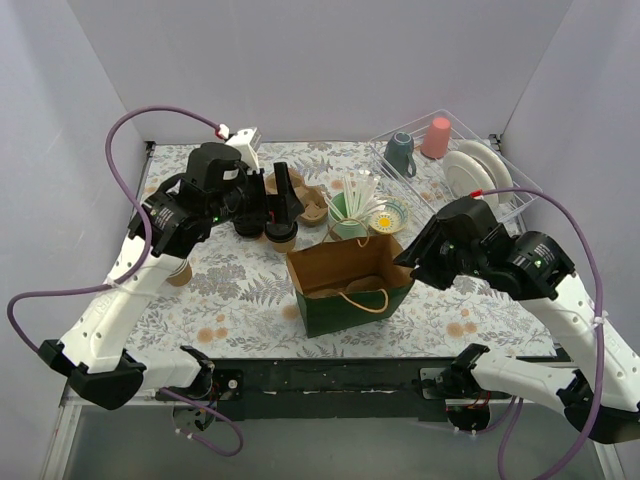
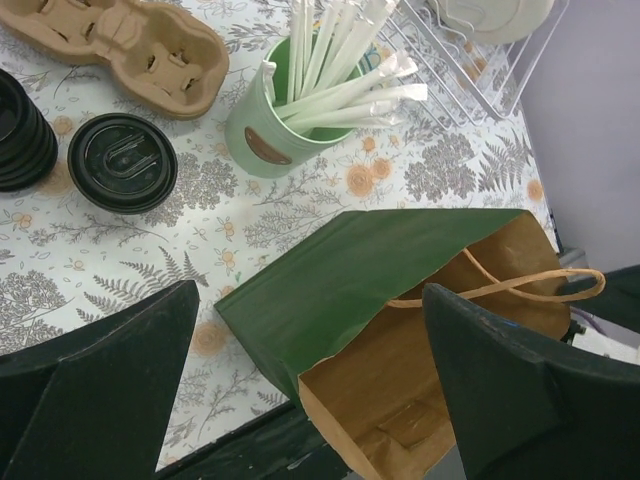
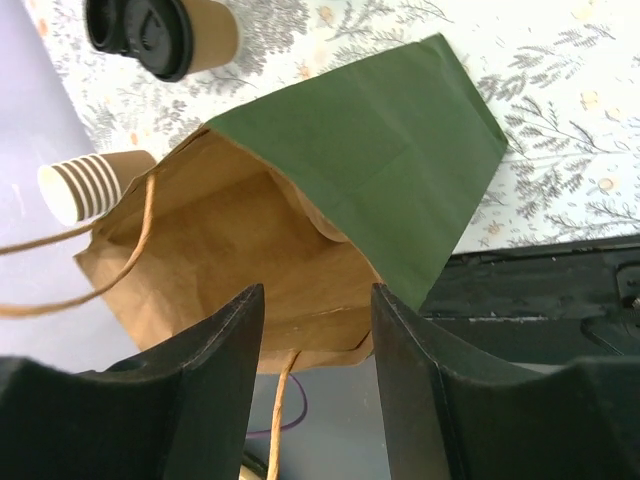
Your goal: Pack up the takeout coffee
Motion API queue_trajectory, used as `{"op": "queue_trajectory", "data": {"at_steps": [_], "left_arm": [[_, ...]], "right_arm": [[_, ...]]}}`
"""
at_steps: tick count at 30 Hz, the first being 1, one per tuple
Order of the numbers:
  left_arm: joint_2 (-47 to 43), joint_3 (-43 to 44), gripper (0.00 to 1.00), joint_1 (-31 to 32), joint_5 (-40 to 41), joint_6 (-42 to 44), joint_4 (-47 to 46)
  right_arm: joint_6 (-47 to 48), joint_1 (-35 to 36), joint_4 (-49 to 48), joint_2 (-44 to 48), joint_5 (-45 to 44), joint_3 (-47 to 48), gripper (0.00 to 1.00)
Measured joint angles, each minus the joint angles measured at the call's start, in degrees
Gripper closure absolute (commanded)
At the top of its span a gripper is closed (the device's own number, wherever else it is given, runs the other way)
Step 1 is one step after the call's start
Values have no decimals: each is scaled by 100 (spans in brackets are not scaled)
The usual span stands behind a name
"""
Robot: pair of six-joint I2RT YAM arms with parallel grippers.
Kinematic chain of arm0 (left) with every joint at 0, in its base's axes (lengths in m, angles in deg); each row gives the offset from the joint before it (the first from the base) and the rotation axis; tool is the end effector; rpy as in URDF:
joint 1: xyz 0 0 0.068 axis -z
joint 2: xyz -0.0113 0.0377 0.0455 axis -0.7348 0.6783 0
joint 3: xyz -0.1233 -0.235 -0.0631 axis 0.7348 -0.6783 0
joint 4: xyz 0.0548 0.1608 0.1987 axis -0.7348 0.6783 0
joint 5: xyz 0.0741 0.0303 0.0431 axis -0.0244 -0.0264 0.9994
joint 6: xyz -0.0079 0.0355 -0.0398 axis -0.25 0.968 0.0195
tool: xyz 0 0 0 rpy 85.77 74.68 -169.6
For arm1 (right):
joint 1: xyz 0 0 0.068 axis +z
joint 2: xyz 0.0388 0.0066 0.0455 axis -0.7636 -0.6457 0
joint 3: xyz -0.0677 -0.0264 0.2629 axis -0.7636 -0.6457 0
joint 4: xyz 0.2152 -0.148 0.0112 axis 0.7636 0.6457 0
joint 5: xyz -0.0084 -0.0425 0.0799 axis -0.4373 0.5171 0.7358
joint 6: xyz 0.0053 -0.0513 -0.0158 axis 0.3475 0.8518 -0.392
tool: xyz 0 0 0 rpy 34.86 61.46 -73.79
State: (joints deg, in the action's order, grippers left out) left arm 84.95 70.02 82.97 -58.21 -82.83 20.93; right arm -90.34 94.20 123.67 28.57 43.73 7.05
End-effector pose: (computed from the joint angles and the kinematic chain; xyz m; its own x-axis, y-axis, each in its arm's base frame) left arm 0.1839 -0.1329 0.4542 -0.7282 -0.6000 -0.3312 -0.1683 0.6251 -0.7622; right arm 0.1107 0.0991 0.4113 -0.7273 0.5851 -0.3588 0.2847 0.7329 0.6179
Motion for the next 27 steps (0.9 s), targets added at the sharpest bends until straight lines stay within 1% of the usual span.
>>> {"op": "queue_trajectory", "data": {"at_steps": [2,4,8,10,14,16,18,20,25,27], "left_arm": [[15,96,9,0,-107,125,28],[50,262,15,0,-251,321,11],[201,662,19,-11,-905,1016,-415],[365,896,22,-11,-1305,1412,-719],[841,1287,22,35,-2184,2321,-1115],[1071,1360,24,129,-2542,2726,-1276],[1355,1399,25,304,-2844,3141,-1397],[1661,1532,23,531,-2975,3508,-1429],[2728,2194,22,1292,-3171,4419,-1357],[3115,2468,22,1482,-3220,4701,-1290]], "right_arm": [[-48,0,90,-37,-7,0,45],[-66,0,140,-11,-55,11,44],[136,0,122,116,-74,72,43],[439,0,50,188,-46,208,42],[1335,0,-330,507,70,323,42],[1705,0,-446,726,131,361,42],[1991,0,-525,918,188,409,42],[2205,0,-573,1141,214,444,42],[2546,0,-682,1665,214,457,42],[2634,0,-730,1779,190,481,42]]}}
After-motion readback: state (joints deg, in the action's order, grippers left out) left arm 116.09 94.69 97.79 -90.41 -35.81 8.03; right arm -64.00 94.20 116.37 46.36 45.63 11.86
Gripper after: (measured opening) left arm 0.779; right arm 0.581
